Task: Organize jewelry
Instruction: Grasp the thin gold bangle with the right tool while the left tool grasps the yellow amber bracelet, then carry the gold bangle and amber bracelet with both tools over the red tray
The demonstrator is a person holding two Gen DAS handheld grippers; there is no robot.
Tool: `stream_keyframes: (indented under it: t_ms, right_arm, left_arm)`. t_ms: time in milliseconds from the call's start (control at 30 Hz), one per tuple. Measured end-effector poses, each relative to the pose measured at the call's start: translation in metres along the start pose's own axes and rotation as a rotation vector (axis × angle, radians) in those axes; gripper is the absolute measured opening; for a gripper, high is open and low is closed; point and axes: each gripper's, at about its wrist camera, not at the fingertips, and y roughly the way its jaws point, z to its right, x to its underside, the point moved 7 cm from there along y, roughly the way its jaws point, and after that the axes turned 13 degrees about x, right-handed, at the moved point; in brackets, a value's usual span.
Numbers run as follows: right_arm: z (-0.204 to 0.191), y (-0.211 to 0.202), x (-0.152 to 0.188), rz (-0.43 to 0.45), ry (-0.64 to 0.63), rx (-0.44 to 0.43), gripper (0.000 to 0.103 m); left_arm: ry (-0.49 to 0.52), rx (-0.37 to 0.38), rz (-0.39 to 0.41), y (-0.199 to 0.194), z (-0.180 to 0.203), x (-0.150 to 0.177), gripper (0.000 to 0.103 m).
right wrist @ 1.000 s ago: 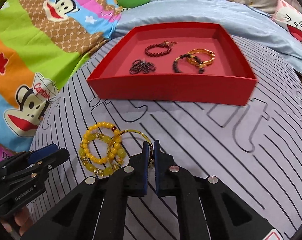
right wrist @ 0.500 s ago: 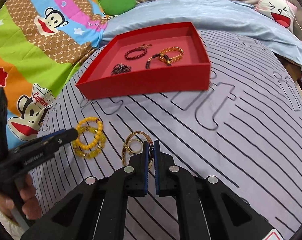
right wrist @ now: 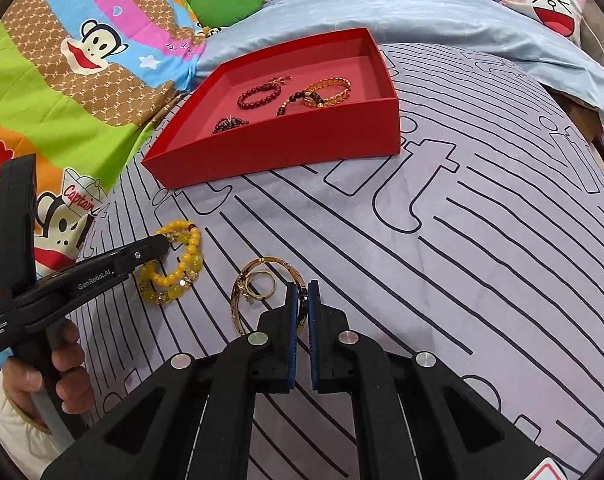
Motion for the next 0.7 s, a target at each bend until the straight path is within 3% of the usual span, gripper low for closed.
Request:
stream_keyframes:
  t_ms: [400,700]
  right_arm:
    - [-0.025,-0.05,-0.028,0.11,-0.041,-0.073,0.004]
    - [-0.024,-0.083,-0.05,0.188,-0.05,-0.073,0.004]
  left_arm:
    - [0.061,0.066,0.047,-0.037,0.035,-0.011,0.007]
    - [0.11,0.103,0.076,-0.068,0.067,-0.022,0.007]
